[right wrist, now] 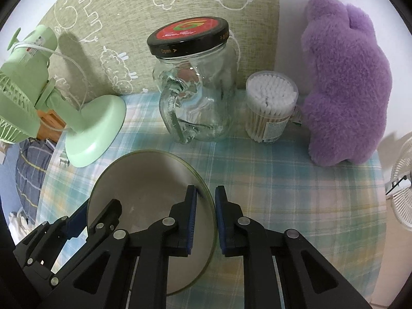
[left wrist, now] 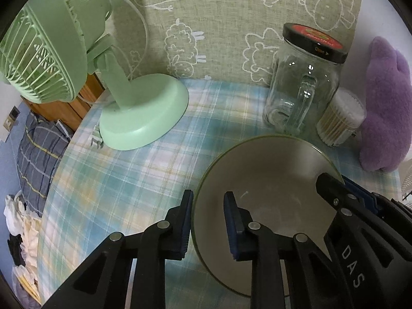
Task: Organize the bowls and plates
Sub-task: 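Grip the rim of the white bowl with both grippers, then lift the white bowl with both grippers and carry it toward the plate stack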
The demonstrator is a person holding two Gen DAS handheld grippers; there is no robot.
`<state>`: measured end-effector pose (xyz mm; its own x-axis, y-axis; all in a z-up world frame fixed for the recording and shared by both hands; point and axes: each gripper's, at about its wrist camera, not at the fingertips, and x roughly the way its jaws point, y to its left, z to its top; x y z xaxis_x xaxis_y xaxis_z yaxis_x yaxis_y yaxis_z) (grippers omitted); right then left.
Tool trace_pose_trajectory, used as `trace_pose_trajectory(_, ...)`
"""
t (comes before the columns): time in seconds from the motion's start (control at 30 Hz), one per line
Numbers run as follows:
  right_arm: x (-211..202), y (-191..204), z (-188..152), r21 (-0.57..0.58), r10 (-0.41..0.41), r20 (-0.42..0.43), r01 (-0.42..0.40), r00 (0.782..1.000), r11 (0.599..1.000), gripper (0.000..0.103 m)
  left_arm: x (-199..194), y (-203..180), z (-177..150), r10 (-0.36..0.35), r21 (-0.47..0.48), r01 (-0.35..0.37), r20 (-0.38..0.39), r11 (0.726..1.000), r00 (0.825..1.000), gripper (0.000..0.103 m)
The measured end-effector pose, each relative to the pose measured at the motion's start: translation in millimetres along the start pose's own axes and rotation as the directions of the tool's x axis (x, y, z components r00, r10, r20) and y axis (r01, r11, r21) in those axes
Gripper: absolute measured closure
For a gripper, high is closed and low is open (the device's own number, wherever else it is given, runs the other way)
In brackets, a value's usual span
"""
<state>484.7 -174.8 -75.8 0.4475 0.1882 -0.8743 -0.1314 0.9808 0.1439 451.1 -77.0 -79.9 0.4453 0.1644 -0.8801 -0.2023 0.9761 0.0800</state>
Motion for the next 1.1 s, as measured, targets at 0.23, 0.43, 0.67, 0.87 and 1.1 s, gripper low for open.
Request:
trace_pose_trajectory(0.23, -7.6, -3.2, -9.0, 0.006, -0.016, -0.019, 0.016, 1.000, 1.000, 0.085, -11.6, -2.9, -10.6, -0.016, 0.008, 0.016, -0.011, 1.000, 1.000, 0.081)
trace_pose_trajectory(0.43, -23.5, -5.6, -18.1, 0.016, -0.029, -0.019, 0.029, 0.999, 0.999, 0.084, -29.3, -4.8, -16.9, -0.029, 0.017, 0.029, -0.003, 0.999, 1.000, 0.081)
trace_pose_trajectory(0.67, -53.6, -6.0, -27.9, 0.028, -0.041, 0.001, 0.041, 0.999, 0.999, 0.085, -61.1, -4.0, -22.6, -0.047, 0.039, 0.045, 0.030, 0.998, 0.998, 0.081)
trace_pose_trajectory(0.87, -89.7, -4.5, -33.4, 0.034, -0.055, 0.040, 0.054, 0.998, 0.998, 0.085, -96.3, 1.4, -26.8, -0.066, 0.046, 0.063, 0.072, 0.997, 0.995, 0.081)
trace_pose_trajectory(1.1, -134.8, 5.3, -47.0, 0.054, -0.076, 0.093, 0.072, 0.993, 0.996, 0.085, -136.0, 15.0, -36.5, -0.098, 0.061, 0.091, 0.123, 0.994, 0.988, 0.081)
